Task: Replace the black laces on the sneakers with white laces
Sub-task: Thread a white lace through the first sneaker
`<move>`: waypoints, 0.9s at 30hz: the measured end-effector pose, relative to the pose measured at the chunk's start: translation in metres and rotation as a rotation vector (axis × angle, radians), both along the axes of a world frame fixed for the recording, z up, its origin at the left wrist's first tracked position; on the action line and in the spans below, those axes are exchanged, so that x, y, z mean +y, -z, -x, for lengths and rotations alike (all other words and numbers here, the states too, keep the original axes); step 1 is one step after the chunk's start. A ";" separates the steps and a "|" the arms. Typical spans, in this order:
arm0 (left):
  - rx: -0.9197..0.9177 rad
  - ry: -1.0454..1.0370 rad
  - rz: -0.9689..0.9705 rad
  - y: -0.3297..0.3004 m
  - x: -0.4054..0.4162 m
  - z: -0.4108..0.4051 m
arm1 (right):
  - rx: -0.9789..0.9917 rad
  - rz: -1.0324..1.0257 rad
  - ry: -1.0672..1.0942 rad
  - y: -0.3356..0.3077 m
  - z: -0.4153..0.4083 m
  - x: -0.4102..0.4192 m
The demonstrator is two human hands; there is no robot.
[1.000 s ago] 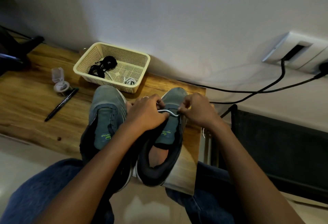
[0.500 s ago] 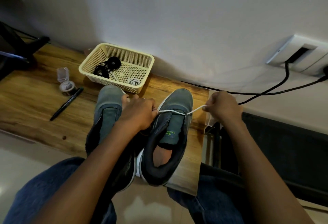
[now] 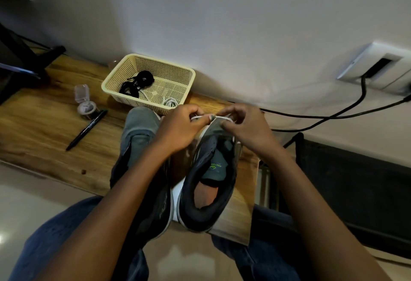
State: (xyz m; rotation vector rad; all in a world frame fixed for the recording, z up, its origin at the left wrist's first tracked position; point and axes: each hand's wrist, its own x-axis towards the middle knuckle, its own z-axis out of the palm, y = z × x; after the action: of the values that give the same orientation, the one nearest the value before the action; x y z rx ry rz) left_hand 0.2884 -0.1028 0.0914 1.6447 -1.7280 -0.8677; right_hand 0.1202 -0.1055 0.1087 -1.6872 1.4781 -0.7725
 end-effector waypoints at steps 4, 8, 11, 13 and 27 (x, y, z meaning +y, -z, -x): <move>-0.102 -0.069 0.017 -0.004 -0.002 -0.017 | -0.243 0.012 0.592 0.005 0.016 -0.010; -0.011 -0.130 0.033 -0.008 -0.003 -0.019 | -0.328 -0.043 0.715 0.009 0.018 -0.010; 0.035 -0.189 0.047 -0.011 -0.002 -0.015 | -0.457 -0.084 0.782 0.007 0.015 -0.012; 0.045 -0.232 0.021 -0.011 -0.002 -0.017 | -0.609 -0.184 0.902 0.008 0.018 -0.015; 0.061 -0.065 0.051 0.000 -0.001 0.004 | 0.006 -0.052 -0.040 0.003 -0.008 0.003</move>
State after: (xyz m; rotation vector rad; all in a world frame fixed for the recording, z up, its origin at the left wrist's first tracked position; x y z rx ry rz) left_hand 0.2843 -0.1035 0.0915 1.6155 -1.6330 -0.8273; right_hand 0.1280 -0.1020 0.1056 -1.6770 1.4519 -0.7022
